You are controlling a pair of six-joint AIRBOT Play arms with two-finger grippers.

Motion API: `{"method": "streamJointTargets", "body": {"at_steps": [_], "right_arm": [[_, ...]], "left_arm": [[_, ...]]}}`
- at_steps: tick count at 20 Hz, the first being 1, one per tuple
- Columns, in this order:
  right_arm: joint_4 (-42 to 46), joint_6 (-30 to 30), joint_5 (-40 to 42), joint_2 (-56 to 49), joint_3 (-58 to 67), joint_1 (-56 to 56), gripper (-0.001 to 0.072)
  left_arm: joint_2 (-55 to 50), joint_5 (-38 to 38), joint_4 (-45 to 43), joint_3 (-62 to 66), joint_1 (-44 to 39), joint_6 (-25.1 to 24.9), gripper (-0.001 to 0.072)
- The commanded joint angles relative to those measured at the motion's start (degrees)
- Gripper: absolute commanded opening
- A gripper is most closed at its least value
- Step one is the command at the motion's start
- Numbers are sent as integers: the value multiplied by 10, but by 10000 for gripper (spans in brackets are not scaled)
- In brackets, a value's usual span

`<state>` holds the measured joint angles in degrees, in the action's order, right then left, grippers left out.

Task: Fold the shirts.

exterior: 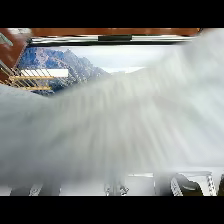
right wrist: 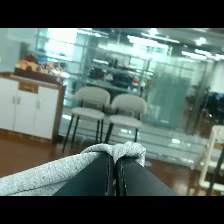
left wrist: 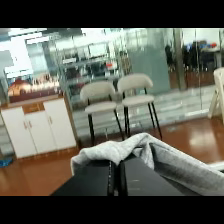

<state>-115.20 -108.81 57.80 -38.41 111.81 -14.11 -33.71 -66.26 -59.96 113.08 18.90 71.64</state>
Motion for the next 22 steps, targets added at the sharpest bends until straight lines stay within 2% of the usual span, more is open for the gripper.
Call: {"method": "streamJointTargets", "body": {"at_steps": [1, 4, 6, 8, 10, 13, 15, 18, 22], "right_arm": [[44, 34, 62, -14, 2, 0, 71], [54, 74, 212, -85, 2, 1, 71], [37, 77, 329, -158, -14, 1, 71], [16, 90, 377, -229, -71, 1, 71], [5, 95, 330, -295, -151, 12, 71], [5, 88, 163, -417, -219, 75, 71], [1, 89, 43, -504, -212, 110, 71], [0, 101, -112, -583, -206, 129, 71], [-6, 107, -231, -626, -206, 128, 72]], "left_arm": [[-15, -91, -26, 1, 0, 11, 37], [-61, -182, -29, -37, 0, 24, 37], [-96, -221, -28, -113, 0, 71, 36], [-129, -223, -29, -217, 0, 76, 36], [-179, -199, -29, -329, 0, 71, 37], [-289, -96, -26, -415, -1, 69, 37], [-390, -34, -20, -390, -8, 65, 36], [-532, -3, 35, -295, -19, 27, 37], [-649, 72, 58, -200, -41, 9, 37]]}}
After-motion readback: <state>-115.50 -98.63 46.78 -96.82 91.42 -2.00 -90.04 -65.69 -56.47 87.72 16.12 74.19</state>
